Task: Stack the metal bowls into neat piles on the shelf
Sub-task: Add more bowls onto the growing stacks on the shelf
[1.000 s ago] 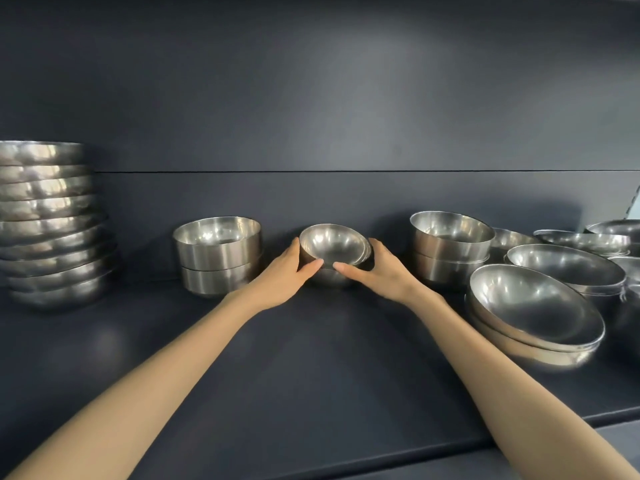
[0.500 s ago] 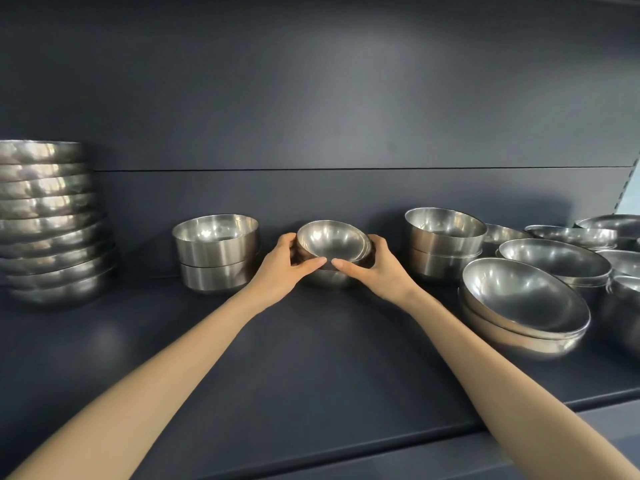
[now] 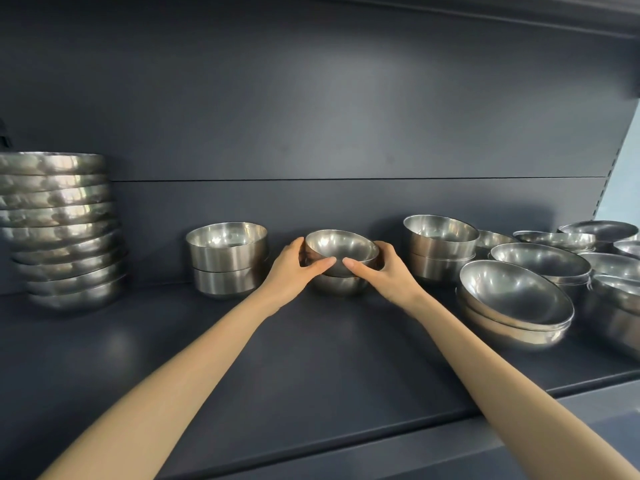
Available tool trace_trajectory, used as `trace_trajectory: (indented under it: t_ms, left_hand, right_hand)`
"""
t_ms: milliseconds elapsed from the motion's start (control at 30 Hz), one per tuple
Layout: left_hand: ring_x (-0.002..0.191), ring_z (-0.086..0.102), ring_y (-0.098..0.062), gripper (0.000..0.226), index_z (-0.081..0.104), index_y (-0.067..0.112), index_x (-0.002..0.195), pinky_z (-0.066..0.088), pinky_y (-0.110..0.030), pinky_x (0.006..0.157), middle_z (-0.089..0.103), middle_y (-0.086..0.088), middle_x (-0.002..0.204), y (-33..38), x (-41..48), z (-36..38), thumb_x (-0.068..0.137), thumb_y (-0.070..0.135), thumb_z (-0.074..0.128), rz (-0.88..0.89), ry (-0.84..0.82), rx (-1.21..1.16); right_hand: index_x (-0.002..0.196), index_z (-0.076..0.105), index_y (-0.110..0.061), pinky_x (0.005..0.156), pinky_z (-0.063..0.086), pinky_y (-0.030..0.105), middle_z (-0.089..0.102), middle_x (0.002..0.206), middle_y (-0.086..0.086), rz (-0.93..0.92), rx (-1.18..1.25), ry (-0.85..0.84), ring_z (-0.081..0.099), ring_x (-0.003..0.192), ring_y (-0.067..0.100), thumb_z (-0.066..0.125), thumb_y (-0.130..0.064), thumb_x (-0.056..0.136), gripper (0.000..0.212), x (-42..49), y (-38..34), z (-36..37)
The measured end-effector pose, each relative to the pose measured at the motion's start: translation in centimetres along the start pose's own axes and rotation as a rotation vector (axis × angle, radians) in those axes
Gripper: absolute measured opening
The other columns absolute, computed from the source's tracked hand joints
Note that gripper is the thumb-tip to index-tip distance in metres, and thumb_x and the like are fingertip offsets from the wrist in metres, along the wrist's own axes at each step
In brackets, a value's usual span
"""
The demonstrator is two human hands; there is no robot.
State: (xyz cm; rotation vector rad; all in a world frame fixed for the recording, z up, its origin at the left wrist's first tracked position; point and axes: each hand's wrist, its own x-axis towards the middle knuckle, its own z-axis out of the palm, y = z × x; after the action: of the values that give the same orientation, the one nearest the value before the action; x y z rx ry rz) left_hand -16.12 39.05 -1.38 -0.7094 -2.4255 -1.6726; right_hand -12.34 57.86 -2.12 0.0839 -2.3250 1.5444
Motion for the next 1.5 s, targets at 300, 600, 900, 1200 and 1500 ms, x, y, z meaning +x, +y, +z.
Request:
trace_trajectory:
  t_ms: [300,600,900,1200,1500]
  left_hand:
    - [0.105,0.062,-0.009,0.037,0.059,0.021,0.116,0.048,-0.027,0.098,0.065,0.001,0.106,2.0,-0.9,-1.8,0.083,0.027,0.074,0.108,0.034,-0.145]
    - [0.096,0.06,0.013,0.04,0.053,0.024,0.118,0.046,-0.011,0.087,0.064,0.011,0.109,4.8,-3.1,-6.0,0.083,0.021,0.074,0.203,0.119,-0.251]
    - [0.109,0.058,-0.003,0.067,0.046,0.012,0.137,0.046,-0.024,0.1,0.06,0.013,0.116,7.8,-7.0,-18.2,0.08,0.028,0.077,0.298,0.275,-0.056]
    - [0.097,0.059,0.011,0.02,0.061,0.032,0.102,0.043,-0.01,0.089,0.065,0.019,0.103,9.1,-9.1,-31.5,0.085,0.034,0.071,0.284,0.405,0.104]
    - [0.116,0.055,-0.003,0.046,0.052,0.016,0.128,0.042,-0.01,0.089,0.06,0.013,0.121,5.5,-6.5,-36.9,0.089,0.036,0.065,0.159,0.414,0.074]
  right_hand:
    - [0.129,0.04,-0.025,0.088,0.051,0.02,0.061,0.117,-0.014,-0.111,0.129,0.072,0.061,0.109,0.005,0.079,-0.036,0.075,0.067,-0.9,-2.6,0.7]
    - [0.122,0.041,-0.03,0.08,0.049,0.011,0.064,0.115,-0.007,-0.188,0.196,0.105,0.063,0.097,-0.008,0.077,-0.036,0.076,0.058,-2.6,-8.1,3.3]
    - [0.129,0.044,-0.018,0.077,0.047,0.009,0.064,0.12,-0.002,-0.327,0.303,0.017,0.063,0.103,-0.001,0.075,-0.03,0.08,0.058,-2.7,-16.7,11.1]
    - [0.14,0.037,-0.013,0.067,0.042,0.005,0.052,0.11,-0.019,-0.373,0.24,-0.065,0.052,0.099,-0.003,0.072,-0.044,0.082,0.074,1.1,-26.7,20.7]
    - [0.139,0.037,-0.009,0.07,0.038,0.01,0.05,0.116,-0.008,-0.309,0.164,-0.16,0.05,0.108,0.009,0.072,-0.046,0.082,0.076,5.0,-28.9,26.5]
